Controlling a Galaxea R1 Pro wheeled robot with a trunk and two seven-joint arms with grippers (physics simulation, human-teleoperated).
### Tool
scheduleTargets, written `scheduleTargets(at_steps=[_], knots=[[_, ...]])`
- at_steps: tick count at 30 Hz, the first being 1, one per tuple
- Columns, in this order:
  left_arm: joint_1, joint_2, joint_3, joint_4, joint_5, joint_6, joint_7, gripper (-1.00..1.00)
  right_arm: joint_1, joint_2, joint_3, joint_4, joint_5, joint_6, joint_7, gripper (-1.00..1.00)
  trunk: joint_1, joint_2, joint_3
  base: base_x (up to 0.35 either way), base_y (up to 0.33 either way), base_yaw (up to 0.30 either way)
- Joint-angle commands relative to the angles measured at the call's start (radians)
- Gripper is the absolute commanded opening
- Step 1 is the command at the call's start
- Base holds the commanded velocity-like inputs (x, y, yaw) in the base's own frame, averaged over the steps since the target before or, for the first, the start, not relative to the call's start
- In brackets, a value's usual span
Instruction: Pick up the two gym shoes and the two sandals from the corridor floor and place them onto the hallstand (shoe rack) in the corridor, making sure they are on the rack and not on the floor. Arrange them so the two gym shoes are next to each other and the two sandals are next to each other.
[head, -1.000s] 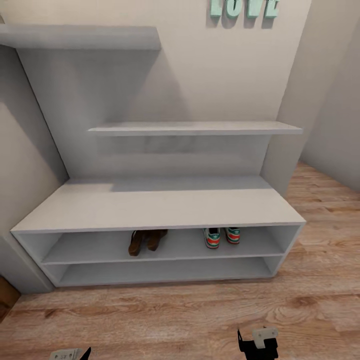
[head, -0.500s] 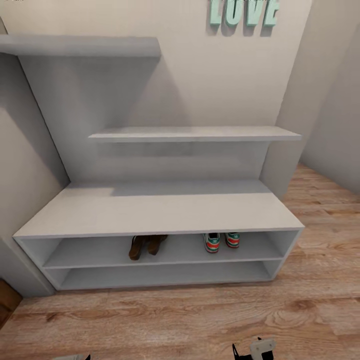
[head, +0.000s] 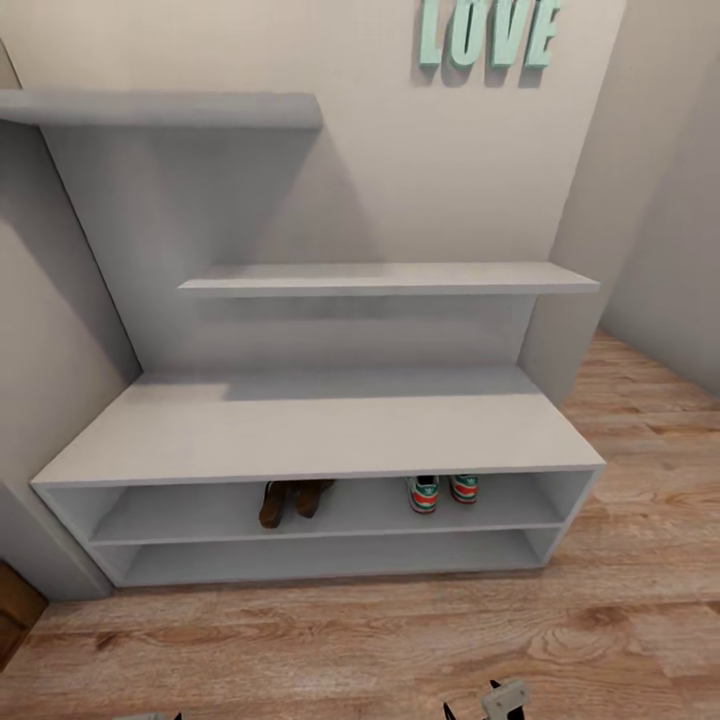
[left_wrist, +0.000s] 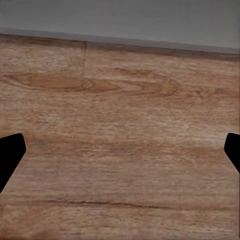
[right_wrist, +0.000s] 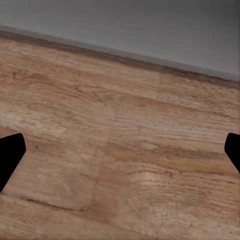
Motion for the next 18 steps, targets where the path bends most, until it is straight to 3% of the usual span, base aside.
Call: scheduleTargets(at_steps=[1, 18], knots=[[-0.001, 0.000, 0.007, 0.001, 0.002, 0.000, -0.010, 1.00, 0.000, 0.000, 0.003, 0.000, 0.001, -0.003, 0.002, 1.00, -0.004, 0.007, 0.002, 0.000, 0.000, 0.000], [-0.001, -0.002, 0.008, 0.003, 0.002, 0.000, -0.010, 1.00, 0.000, 0.002, 0.003, 0.002, 0.000, 0.000, 0.010, 1.00, -0.069, 0.126, 0.056, 0.000, 0.000, 0.000]])
